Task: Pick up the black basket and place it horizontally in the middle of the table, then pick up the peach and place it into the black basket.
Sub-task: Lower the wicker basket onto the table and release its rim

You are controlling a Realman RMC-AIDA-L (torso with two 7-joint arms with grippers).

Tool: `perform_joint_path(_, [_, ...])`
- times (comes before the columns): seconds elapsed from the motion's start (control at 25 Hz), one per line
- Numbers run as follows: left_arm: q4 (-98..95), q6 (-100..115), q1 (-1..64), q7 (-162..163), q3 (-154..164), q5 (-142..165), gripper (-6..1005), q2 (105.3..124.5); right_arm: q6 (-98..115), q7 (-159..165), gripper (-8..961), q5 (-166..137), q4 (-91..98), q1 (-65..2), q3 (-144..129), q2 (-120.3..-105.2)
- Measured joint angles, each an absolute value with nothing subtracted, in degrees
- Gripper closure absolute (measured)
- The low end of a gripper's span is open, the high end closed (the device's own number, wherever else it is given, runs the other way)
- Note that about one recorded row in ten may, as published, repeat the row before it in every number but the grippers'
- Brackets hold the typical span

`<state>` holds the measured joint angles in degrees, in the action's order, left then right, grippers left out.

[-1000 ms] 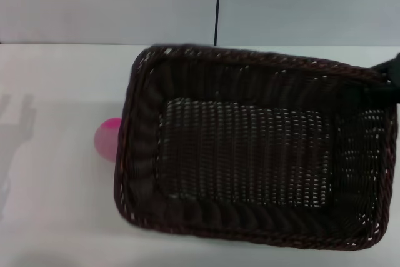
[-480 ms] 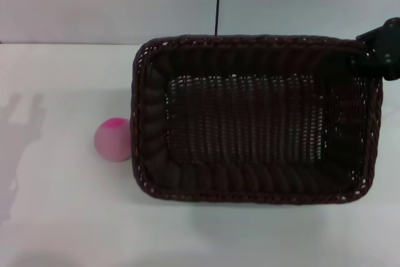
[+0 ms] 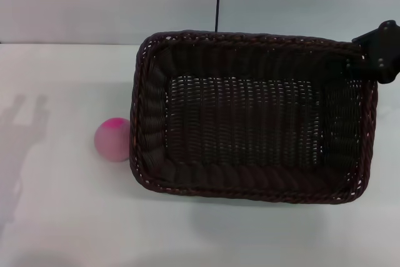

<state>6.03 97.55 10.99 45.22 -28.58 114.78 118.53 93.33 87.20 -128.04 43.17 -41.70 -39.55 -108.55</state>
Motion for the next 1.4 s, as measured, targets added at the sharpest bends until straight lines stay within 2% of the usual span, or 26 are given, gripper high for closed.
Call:
perform_joint_path(0.44, [7.6,97.21,10.64,45.26,-26.45,114.78,503,118.64,92.72,80.36,787,-128.05,42.28,-41.75,-39.55,-109.19])
perform_joint_path(1.0, [8.09,96.21,10.35,45.26,-25.58,114.78,513,118.65,91.49,75.36,738,-127.67,39.35,-40.7,-38.93,-108.87])
perform_joint_path(1.4, [8.04,95.67,10.79,45.26,-25.08,114.79,520,118.48,90.57,74.6,703,-126.57,39.62,-40.51,-38.87,-109.93])
